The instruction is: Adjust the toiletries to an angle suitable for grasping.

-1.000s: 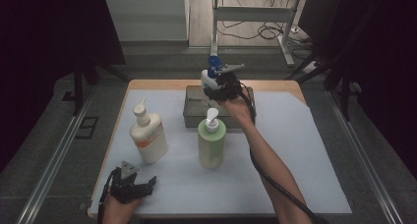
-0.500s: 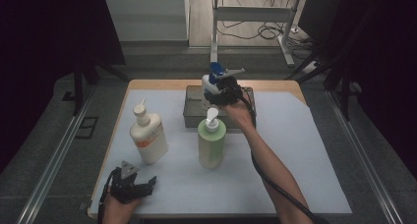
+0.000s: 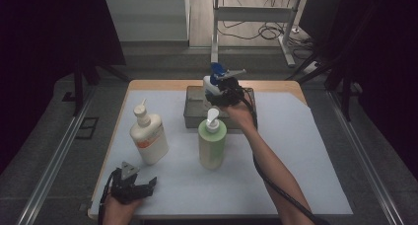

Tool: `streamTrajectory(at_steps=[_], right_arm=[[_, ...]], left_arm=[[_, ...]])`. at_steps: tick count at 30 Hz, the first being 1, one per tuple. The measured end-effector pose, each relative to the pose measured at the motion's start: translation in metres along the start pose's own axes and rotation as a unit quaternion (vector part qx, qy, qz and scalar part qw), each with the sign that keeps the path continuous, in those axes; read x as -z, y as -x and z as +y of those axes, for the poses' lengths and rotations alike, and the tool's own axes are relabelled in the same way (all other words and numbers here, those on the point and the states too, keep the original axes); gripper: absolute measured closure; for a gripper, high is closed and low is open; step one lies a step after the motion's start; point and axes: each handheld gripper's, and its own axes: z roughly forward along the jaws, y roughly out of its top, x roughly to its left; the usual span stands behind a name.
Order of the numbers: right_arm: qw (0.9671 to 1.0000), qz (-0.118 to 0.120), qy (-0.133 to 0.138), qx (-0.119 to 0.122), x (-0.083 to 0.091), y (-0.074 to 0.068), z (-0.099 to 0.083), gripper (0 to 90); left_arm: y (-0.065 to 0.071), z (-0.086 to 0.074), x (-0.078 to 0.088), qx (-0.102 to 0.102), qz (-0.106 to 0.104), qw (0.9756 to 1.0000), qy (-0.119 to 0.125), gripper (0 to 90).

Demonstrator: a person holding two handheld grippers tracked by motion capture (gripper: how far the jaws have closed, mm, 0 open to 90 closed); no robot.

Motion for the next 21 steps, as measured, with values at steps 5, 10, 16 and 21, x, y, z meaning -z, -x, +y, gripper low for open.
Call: streamTrajectory(at_steps=[5,10,16,21], right_arm=[[1.0000,0.000,0.003,0.000,-0.0012,0.0003,-0.0002,38.8],[1.0000,0.003,0.002,0.002,-0.0004,0.0016,-0.0009,38.3],[0.9999,0.008,0.005,0.008,0.0046,0.0034,-0.0028,36.4],[0.9998,0.012,0.002,0.016,0.0077,0.0038,-0.0051,35.9]], left_arm=[[0.0000,0.0000,0.0000,0.000,0.000,1.0000,0.000,12.1],[0.0000,0.0000,0.0000,0.000,0.000,1.0000,0.000,12.1],[0.0000,0.0000,0.0000,-0.001,0.001,1.0000,0.000,12.1],[0.0000,0.0000,0.0000,-0.001,0.001,1.0000,0.000,12.1]])
